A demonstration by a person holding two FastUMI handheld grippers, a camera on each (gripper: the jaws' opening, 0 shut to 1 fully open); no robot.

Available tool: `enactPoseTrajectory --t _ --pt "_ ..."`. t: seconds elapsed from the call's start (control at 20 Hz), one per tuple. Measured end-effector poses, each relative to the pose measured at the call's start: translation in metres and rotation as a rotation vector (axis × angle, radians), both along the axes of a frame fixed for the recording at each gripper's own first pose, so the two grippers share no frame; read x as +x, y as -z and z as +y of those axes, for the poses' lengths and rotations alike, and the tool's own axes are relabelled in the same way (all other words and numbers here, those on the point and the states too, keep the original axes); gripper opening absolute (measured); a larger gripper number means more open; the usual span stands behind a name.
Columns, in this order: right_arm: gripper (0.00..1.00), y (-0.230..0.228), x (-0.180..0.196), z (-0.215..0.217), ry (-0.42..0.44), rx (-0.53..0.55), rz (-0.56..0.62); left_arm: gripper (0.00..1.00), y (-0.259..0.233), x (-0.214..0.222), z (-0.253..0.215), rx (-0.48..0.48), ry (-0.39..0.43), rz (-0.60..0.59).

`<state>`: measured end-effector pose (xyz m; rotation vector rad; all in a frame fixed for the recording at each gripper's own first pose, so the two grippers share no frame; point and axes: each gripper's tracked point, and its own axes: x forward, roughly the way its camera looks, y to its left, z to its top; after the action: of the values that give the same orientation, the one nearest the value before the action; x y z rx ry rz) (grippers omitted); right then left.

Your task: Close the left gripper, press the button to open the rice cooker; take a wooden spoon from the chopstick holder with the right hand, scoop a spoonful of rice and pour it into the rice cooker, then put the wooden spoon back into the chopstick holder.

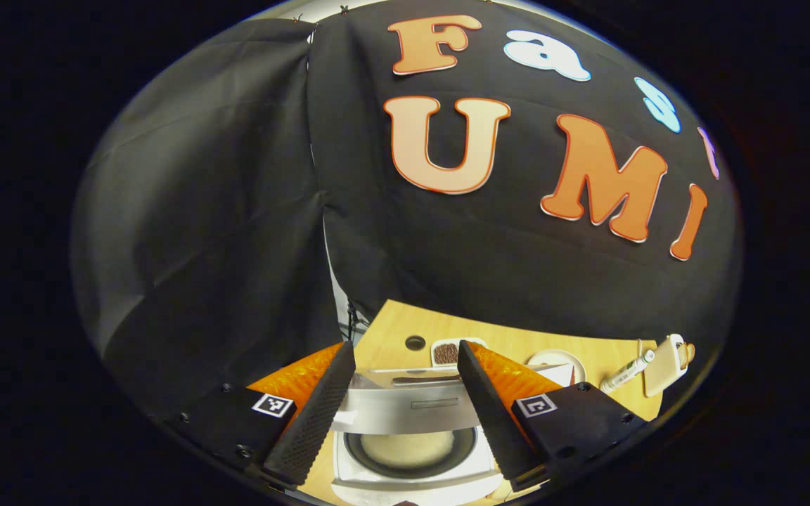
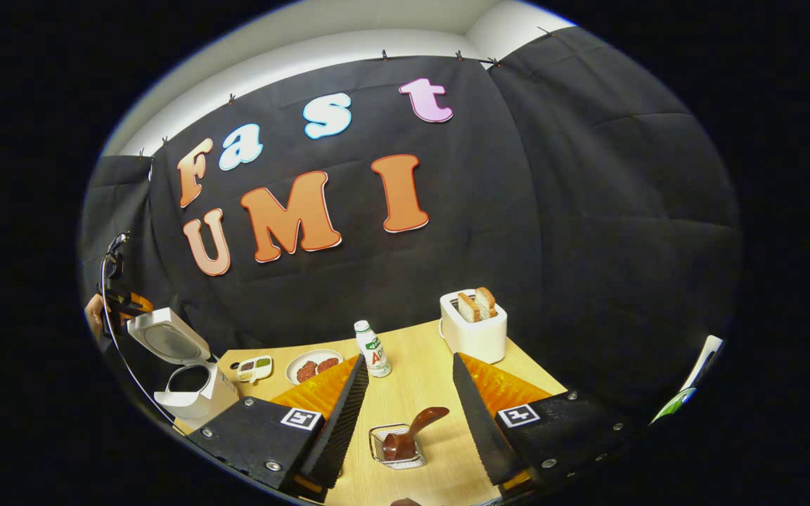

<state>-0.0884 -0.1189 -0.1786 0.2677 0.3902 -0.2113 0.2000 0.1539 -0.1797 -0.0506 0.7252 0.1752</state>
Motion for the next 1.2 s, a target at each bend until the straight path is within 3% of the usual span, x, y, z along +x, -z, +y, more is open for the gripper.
enactPoseTrajectory --t 0.25,0.7,1.1,1.15,1.2 --pt "0.77 0.005 0.018 0.015 -0.057 0.025 -0.008 1.00 0.030 -0.055 -0.037 -0.149 0.028 0.106" --pt "0.77 0.022 0.013 0.029 -0.113 0.029 0.023 1.00 0.095 -0.087 -0.038 -0.170 -0.012 0.302" --pt "0.77 0.029 0.006 0.029 -0.110 0.038 0.044 0.98 0.162 -0.119 -0.037 -0.029 0.047 0.525" --pt "0.76 0.030 0.006 0.032 -0.116 0.041 0.046 0.99 0.159 -0.107 -0.035 -0.017 0.048 0.476" --pt "0.76 0.030 0.007 0.034 -0.118 0.040 0.048 1.00 0.158 -0.117 -0.036 -0.026 0.040 0.515"
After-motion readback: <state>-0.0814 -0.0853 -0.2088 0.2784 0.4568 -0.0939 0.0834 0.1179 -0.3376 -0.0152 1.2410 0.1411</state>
